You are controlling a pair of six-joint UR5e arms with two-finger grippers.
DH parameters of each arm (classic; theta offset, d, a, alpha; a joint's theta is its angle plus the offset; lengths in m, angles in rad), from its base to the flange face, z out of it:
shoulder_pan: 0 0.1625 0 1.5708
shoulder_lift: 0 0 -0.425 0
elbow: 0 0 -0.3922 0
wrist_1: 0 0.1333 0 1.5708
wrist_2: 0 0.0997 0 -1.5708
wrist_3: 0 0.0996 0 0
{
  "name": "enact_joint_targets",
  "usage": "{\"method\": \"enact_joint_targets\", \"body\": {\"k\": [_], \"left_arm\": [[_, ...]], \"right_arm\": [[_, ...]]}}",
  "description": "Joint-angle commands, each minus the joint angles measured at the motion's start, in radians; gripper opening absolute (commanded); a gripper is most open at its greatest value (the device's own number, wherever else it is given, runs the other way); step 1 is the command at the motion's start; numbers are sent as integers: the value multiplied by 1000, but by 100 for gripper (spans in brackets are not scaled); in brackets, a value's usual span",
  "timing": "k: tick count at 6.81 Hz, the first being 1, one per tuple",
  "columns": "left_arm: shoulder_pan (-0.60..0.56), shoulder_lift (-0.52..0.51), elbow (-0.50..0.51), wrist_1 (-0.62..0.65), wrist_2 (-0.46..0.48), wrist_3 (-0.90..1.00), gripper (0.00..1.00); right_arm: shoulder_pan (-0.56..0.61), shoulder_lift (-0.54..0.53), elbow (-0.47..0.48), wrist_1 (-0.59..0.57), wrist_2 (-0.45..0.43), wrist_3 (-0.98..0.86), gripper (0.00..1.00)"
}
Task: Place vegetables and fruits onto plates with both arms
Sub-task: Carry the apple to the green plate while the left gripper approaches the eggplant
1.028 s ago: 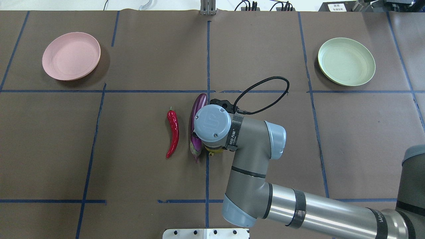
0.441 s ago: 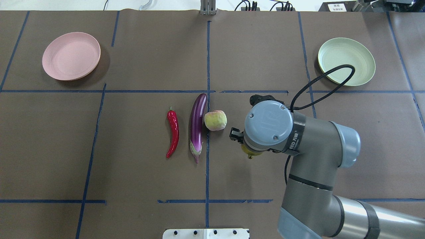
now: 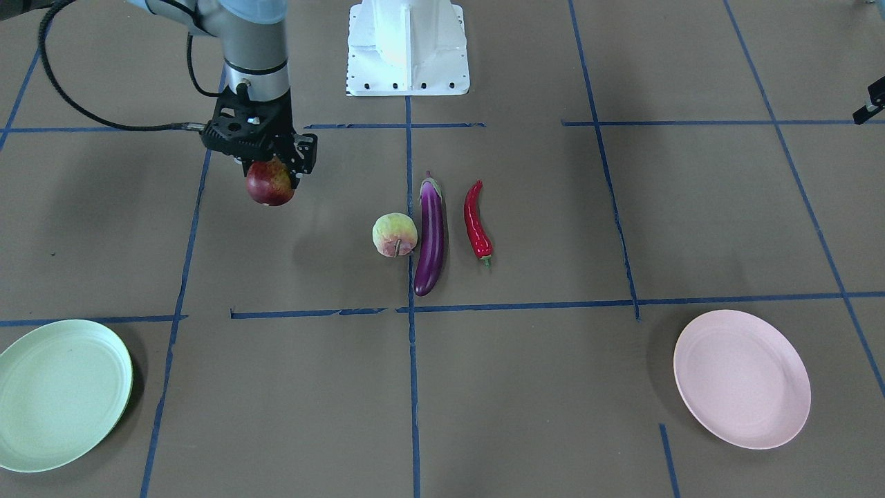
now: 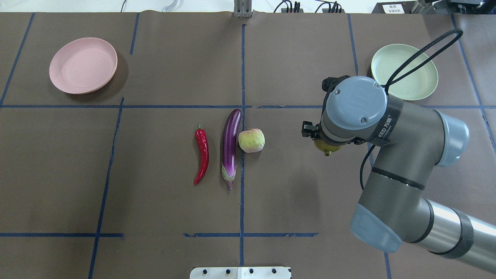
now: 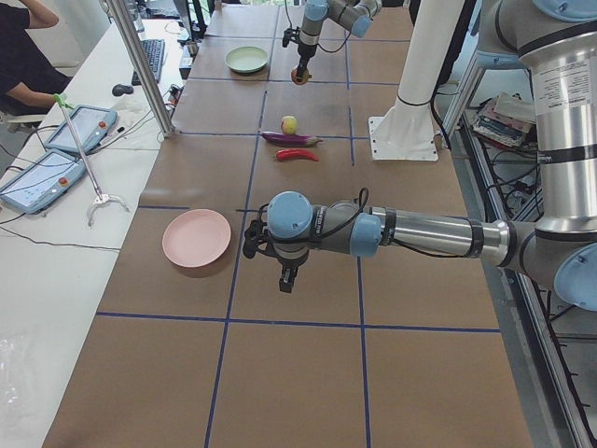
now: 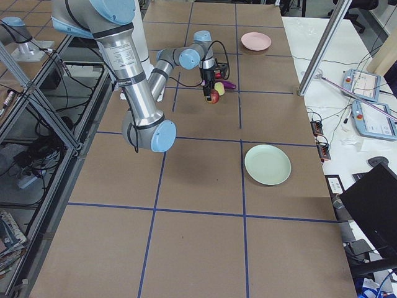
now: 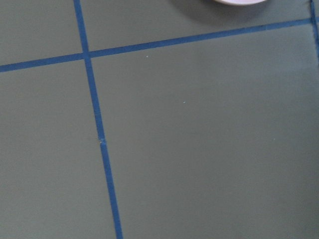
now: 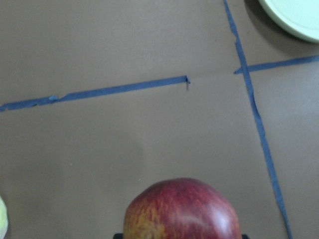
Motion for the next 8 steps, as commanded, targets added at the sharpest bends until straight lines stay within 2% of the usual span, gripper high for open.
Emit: {"method": "enact_joint_targets", "body": {"k": [1, 2, 3, 5, 6, 7, 8], "left_arm": [[171, -65, 2, -187, -18, -334, 100], [259, -136, 2, -215, -13, -516, 100], [336, -225, 2, -215, 34, -605, 100], [495, -400, 8, -211, 178, -773, 100], [610, -503, 26, -203, 286, -908, 100], [693, -598, 73, -203, 377, -1041, 100], [742, -692, 145, -203, 466, -1116, 100]], "right_arm": [[156, -16, -72, 1, 53, -208, 3], [231, -16, -125, 4, 93, -305, 3], [302, -18, -194, 81, 140, -385, 3], [417, -16, -340, 172, 220, -514, 3], [452, -16, -449, 250, 249, -572, 3], [488, -16, -588, 413, 271, -594, 3], [515, -9, -718, 527, 307, -610, 3]]}}
